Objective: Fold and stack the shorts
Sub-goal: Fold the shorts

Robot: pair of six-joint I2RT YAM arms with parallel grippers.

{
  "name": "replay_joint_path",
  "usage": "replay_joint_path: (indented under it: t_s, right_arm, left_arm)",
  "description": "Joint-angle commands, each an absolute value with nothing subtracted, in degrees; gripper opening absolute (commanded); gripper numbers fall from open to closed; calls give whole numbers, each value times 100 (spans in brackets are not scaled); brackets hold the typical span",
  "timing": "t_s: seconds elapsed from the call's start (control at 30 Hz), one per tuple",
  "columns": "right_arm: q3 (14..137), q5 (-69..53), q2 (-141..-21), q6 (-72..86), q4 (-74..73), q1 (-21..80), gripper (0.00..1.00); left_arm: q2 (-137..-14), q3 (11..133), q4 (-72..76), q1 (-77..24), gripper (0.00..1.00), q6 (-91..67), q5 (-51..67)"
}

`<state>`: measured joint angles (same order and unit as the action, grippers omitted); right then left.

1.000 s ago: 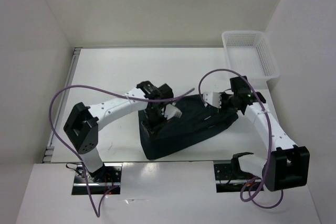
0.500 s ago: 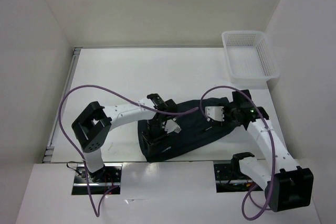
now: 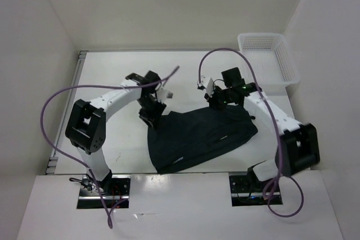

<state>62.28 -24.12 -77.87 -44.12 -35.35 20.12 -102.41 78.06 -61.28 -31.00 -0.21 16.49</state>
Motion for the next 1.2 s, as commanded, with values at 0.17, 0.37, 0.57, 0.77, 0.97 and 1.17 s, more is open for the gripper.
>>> replay_joint_path:
  t_s: [0.17, 0.37, 0.57, 0.77, 0.97, 1.17]
  right_arm:
    - [5941, -2637, -8604, -3085, -2733, 2732, 0]
    - [5582, -2549, -8666, -3120, -2733, 3304, 0]
    - [5248, -2207, -8728, -3296, -2558, 3682, 0]
    - [5054, -2065, -8833, -3445, -2479, 3876, 0]
    - [4869, -1960, -8938, -3498, -2479, 4008, 0]
    - [4703, -2013, -8878, -3963, -2978, 4113, 0]
  left_arm:
    - [-10415, 7876, -5467, -2514, 44, 0, 2328]
    - [-10731, 7541, -5099, -2514, 45, 0, 2065]
    - [-10968, 7603, -4983, -2514, 46, 0, 1838]
    - [-11285, 7655, -5036, -2514, 46, 0, 1862]
    - [-11347, 7594, -4914, -2514, 46, 0, 1863]
    - [-11294, 7532, -4913, -2514, 46, 0, 1811]
